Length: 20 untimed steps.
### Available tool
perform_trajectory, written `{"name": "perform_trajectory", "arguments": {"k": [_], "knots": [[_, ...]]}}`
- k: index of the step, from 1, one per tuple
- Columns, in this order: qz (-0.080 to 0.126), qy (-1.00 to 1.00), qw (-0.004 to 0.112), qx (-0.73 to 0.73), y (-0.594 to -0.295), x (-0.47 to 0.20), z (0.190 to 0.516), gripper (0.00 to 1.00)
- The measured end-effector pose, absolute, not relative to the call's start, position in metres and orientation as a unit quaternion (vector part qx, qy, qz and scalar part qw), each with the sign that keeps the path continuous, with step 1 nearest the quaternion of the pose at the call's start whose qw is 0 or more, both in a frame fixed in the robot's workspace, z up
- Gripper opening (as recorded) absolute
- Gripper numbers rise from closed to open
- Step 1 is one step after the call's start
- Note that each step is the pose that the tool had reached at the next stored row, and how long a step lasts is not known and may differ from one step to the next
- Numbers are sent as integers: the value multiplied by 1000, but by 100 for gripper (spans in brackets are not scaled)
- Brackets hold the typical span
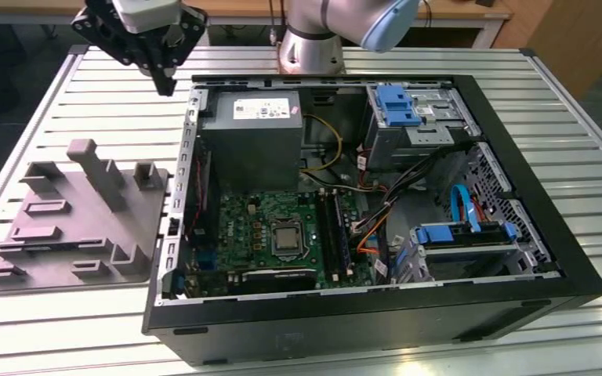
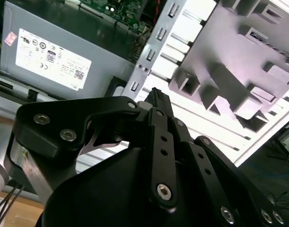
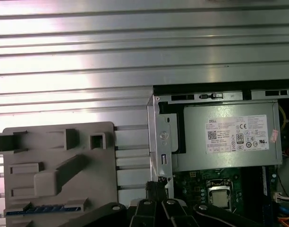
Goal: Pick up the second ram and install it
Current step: 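Reach for the second ram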
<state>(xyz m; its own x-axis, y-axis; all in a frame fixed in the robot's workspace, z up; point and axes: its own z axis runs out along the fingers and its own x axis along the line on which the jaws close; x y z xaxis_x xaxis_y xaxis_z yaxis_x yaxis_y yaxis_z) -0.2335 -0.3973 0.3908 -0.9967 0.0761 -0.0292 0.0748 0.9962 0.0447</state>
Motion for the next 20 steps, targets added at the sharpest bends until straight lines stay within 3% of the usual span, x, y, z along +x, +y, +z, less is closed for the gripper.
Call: {"name": "perform_trajectory", "arguments": {"k": [20], "knots": [[22, 999, 16, 38, -397, -292, 387, 10]]}}
